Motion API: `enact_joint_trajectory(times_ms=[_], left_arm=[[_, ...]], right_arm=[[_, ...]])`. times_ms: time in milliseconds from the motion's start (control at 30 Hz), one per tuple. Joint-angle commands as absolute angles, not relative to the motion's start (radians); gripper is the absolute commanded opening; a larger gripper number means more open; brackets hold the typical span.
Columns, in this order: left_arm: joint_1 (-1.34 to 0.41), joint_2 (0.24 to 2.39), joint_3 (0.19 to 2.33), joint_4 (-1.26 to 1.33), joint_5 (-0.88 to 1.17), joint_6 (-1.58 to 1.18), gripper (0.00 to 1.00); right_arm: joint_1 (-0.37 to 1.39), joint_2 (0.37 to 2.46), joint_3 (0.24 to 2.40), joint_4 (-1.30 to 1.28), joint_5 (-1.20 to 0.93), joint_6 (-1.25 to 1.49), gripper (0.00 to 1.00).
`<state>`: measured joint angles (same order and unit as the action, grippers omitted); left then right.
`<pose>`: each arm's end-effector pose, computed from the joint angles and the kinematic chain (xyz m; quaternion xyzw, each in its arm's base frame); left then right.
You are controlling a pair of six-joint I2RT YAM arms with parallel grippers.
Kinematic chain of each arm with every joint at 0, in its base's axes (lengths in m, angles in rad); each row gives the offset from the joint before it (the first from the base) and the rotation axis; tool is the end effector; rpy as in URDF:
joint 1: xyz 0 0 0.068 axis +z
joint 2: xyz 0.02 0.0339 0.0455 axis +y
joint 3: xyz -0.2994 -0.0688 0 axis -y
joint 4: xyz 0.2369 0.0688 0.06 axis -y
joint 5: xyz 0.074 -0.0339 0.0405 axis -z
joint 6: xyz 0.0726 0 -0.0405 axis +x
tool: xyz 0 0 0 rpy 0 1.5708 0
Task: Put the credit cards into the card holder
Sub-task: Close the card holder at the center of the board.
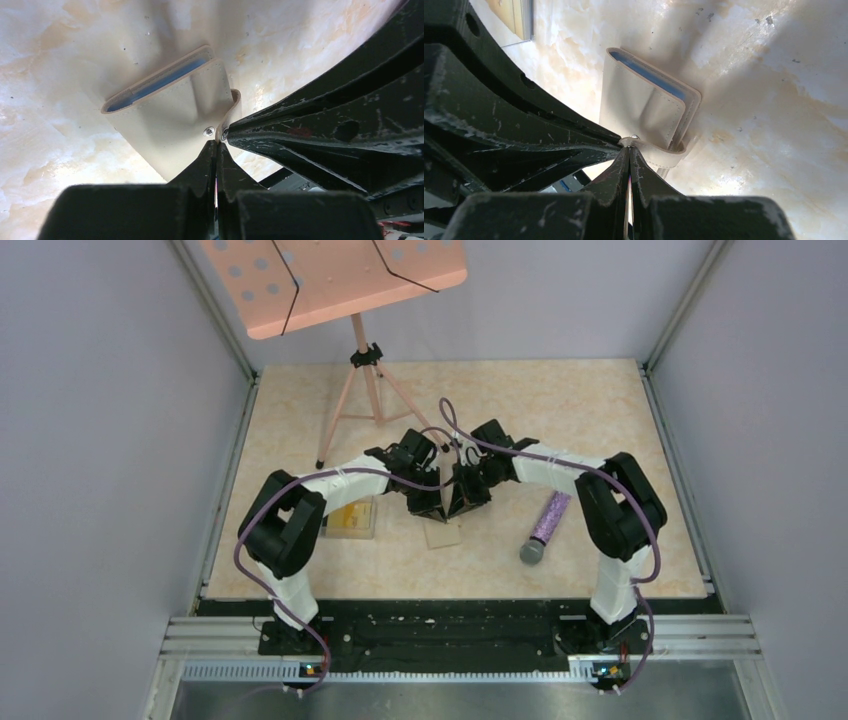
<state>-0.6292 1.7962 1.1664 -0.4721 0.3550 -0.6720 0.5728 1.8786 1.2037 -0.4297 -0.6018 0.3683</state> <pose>0.2907 -0.2428 0.1875 0.0205 0.9580 -0.2751 0.0779 0.3083 0.2477 0.1781 -0.1630 0.9174 0.3570 0.0659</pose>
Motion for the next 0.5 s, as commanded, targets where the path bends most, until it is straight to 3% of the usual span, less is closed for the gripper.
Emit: enact_joint_trajectory(times_ms=[0,467], left_arm=[[-0.633,1.753,1.151,-0.462,0.361,-0.678,0.00],[-0.633,1.781,1.155,-0.466,0.369,-0.677,0.00]], right_arm=[[0.568,1.815,1.199,-0.389,-0.586,0.368,0.00],[0.568,1.850,1.176,-0.381,-0.602,0.362,0.00]])
